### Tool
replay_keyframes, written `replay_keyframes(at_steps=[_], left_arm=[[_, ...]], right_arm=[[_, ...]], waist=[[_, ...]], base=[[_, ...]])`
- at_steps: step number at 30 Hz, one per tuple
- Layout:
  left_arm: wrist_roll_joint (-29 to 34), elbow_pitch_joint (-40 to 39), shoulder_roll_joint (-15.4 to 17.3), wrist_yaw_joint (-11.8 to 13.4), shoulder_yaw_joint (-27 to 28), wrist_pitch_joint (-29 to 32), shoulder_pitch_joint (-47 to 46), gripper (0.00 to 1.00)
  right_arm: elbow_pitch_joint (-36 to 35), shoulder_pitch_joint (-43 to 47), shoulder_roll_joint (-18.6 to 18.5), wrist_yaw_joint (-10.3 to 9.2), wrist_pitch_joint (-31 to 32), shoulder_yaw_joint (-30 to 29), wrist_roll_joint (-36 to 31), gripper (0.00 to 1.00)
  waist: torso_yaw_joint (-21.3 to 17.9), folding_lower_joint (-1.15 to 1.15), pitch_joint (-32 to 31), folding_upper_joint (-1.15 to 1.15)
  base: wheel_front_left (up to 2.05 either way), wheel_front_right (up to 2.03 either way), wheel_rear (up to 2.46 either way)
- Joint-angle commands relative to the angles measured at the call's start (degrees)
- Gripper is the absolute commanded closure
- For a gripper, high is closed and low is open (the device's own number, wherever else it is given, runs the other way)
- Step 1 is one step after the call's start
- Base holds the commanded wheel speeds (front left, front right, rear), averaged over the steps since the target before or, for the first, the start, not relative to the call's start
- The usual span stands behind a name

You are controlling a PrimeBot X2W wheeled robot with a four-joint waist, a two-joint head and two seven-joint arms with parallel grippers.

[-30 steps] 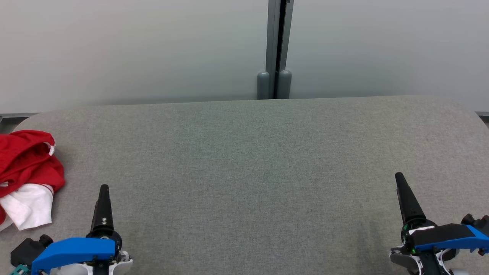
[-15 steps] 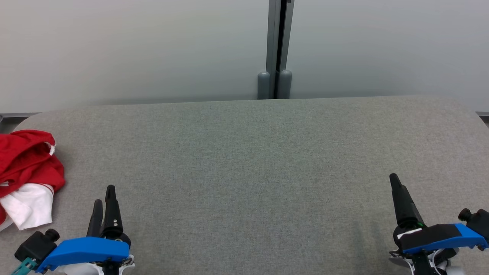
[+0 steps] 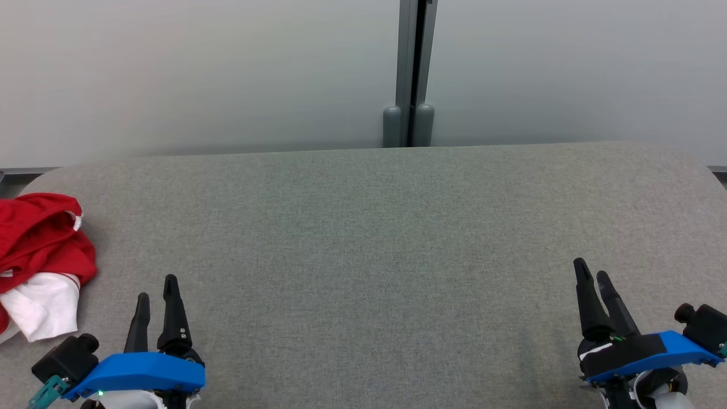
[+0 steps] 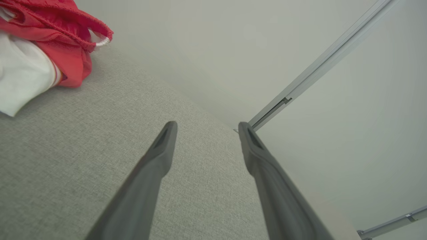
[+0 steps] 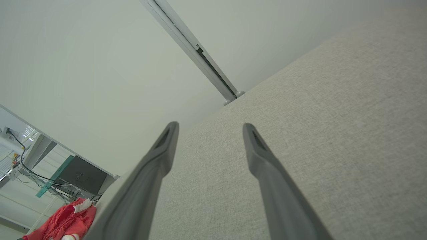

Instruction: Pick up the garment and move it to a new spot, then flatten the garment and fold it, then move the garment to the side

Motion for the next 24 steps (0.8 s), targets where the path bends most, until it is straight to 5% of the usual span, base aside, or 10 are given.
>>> replay_keyframes(at_steps=[1, 24], left_arm=[[1.7, -0.7, 0.2, 0.2, -0.4, -0.5, -0.6, 0.0], [17.4, 0.7, 0.2, 1.0, -0.8, -4.0, 0.7, 0.0]], right_arm=[[-0.7, -1.5, -0.6, 0.19, -0.5, 0.0, -1.7, 0.0], [0.1, -0.5, -0.8, 0.2, -4.0, 0.2, -17.9, 0.0]], waist=[[0.0, 0.0, 0.0, 0.0], [0.1, 0.0, 0.1, 0.0]], base=[[0.0, 0.0, 0.0], [0.0, 0.0, 0.0]])
